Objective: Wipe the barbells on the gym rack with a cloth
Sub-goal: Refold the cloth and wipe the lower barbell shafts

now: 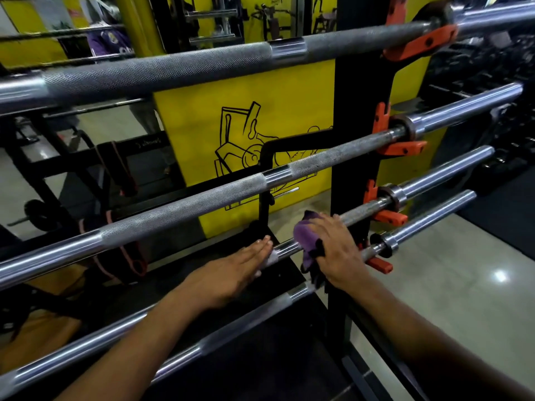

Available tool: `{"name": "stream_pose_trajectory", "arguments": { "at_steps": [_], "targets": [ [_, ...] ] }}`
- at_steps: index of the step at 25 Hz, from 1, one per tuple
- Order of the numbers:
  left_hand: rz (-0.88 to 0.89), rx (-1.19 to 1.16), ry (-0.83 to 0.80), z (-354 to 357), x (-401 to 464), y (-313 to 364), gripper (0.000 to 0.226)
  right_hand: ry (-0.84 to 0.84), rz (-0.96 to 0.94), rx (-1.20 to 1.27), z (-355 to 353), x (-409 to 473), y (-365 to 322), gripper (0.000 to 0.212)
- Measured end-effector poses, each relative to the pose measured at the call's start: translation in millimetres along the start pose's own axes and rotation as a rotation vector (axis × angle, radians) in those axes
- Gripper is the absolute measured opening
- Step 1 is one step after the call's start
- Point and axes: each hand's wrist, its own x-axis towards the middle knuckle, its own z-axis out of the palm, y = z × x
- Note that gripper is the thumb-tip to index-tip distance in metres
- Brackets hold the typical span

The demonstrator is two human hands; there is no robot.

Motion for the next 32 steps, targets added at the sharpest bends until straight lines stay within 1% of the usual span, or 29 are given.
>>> {"name": "stream_pose_trajectory", "arguments": {
  "at_steps": [1, 4, 6, 8, 10, 12, 14, 16, 18, 19, 20, 21, 22, 23, 24, 25, 26, 28, 29, 31, 32],
  "targets": [
    [-0.007, -0.006, 0.003, 0, 0, -1, 0.071, -0.001, 0.019, -0.007, -5, 3, 16, 0.055],
    [-0.018, 0.006, 0.019, 0, -1, 3, 0.063, 0.079, 0.276, -0.077, -32, 16, 66, 0.049],
    [-0.028, -0.006, 0.026, -1, -2, 5, 0.062, 0.1, 0.399, -0.147, -42, 23, 85, 0.048],
    [-0.029, -0.007, 0.033, -3, -3, 7, 0.063, 0.099, 0.473, -0.155, -37, 26, 87, 0.056],
    [-0.034, -0.005, 0.041, -4, -2, 9, 0.063, 0.139, 0.541, -0.068, -25, 31, 70, 0.059],
    [-0.038, -0.009, 0.035, -5, -2, 10, 0.063, 0.165, 0.525, 0.002, -9, 31, 41, 0.053],
    [-0.033, -0.002, 0.037, -3, -1, 8, 0.064, 0.132, 0.454, 0.086, 3, 22, 4, 0.043],
    [-0.032, -0.011, 0.037, -2, -1, 5, 0.063, 0.105, 0.377, 0.196, 10, 7, -24, 0.039],
    [-0.028, -0.021, 0.041, -2, -1, 5, 0.062, 0.123, 0.292, 0.371, 3, -8, -39, 0.037],
    [-0.027, -0.022, 0.046, -4, -1, 6, 0.062, 0.145, 0.278, 0.477, -4, -13, -43, 0.033],
    [-0.031, -0.026, 0.047, -3, -1, 7, 0.062, 0.168, 0.337, 0.596, -14, -17, -48, 0.028],
    [-0.036, -0.033, 0.05, -3, -1, 7, 0.061, 0.213, 0.49, 0.726, -27, -21, -55, 0.023],
    [-0.047, -0.042, 0.055, -3, -1, 7, 0.06, 0.315, 0.714, 0.853, -34, -27, -59, 0.019],
    [-0.048, -0.042, 0.051, -3, -1, 7, 0.058, 0.46, 0.973, 0.99, -35, -32, -56, 0.017],
    [-0.036, -0.047, 0.043, -3, 2, 5, 0.059, 0.617, 1.215, 1.117, -36, -37, -49, 0.02],
    [-0.01, -0.044, 0.031, -4, 8, 6, 0.063, 0.74, 1.386, 1.237, -34, -42, -37, 0.028],
    [0.025, -0.029, 0.025, -6, 16, 6, 0.066, 0.801, 1.481, 1.336, -30, -44, -22, 0.035],
    [0.088, -0.012, 0.018, -8, 39, 13, 0.063, 0.825, 1.524, 1.452, -29, -34, -1, 0.045],
    [0.11, -0.007, 0.02, -9, 49, 20, 0.061, 0.877, 1.52, 1.494, -28, -24, 8, 0.046],
    [0.121, -0.018, 0.032, -7, 64, 27, 0.062, 0.974, 1.485, 1.576, -32, 6, 17, 0.036],
    [0.115, -0.018, 0.05, -5, 66, 29, 0.063, 0.991, 1.469, 1.603, -34, 21, 20, 0.033]
  ]
}}
